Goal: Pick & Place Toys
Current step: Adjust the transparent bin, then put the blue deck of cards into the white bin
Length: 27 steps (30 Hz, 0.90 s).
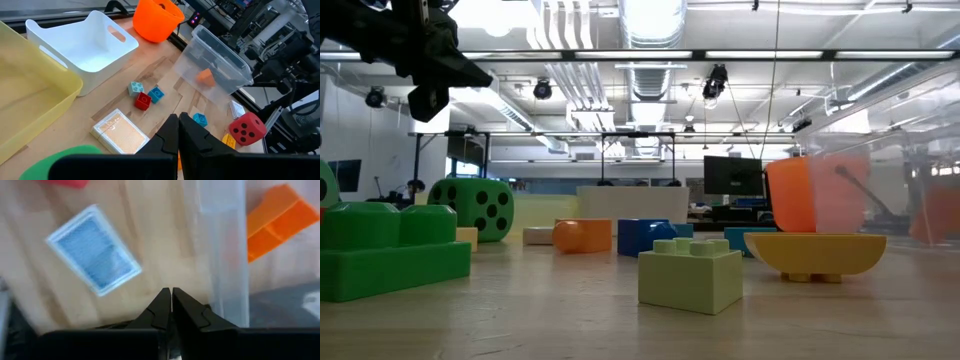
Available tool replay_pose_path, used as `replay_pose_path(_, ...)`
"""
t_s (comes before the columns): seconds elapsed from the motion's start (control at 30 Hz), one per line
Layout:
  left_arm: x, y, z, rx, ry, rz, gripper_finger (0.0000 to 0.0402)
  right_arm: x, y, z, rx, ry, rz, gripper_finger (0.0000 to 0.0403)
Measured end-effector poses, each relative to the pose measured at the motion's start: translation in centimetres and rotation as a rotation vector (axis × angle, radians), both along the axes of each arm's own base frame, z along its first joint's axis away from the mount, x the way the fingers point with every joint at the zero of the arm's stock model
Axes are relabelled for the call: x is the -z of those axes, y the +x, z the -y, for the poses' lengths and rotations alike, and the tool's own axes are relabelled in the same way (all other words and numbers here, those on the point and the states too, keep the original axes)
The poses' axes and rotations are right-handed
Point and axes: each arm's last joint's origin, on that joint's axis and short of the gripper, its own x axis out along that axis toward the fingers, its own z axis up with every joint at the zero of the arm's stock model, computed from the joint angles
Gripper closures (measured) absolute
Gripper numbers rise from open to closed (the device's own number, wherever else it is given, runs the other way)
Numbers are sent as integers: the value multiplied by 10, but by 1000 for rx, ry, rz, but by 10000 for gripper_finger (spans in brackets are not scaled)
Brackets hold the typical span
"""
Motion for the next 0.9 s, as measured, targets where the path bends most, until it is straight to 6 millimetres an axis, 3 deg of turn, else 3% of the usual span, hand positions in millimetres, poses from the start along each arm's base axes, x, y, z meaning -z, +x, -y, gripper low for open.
replay_pose_path(0.4,0,0,0,-1,-3,2,401,-4,3,0,12,-30,57,390)
replay_pose_path(0.67,0,0,0,-1,-3,3,401,-2,9,-20,-17,145,117,390)
replay_pose_path(0.9,0,0,0,-1,-3,3,401,2,14,-47,-114,91,116,390)
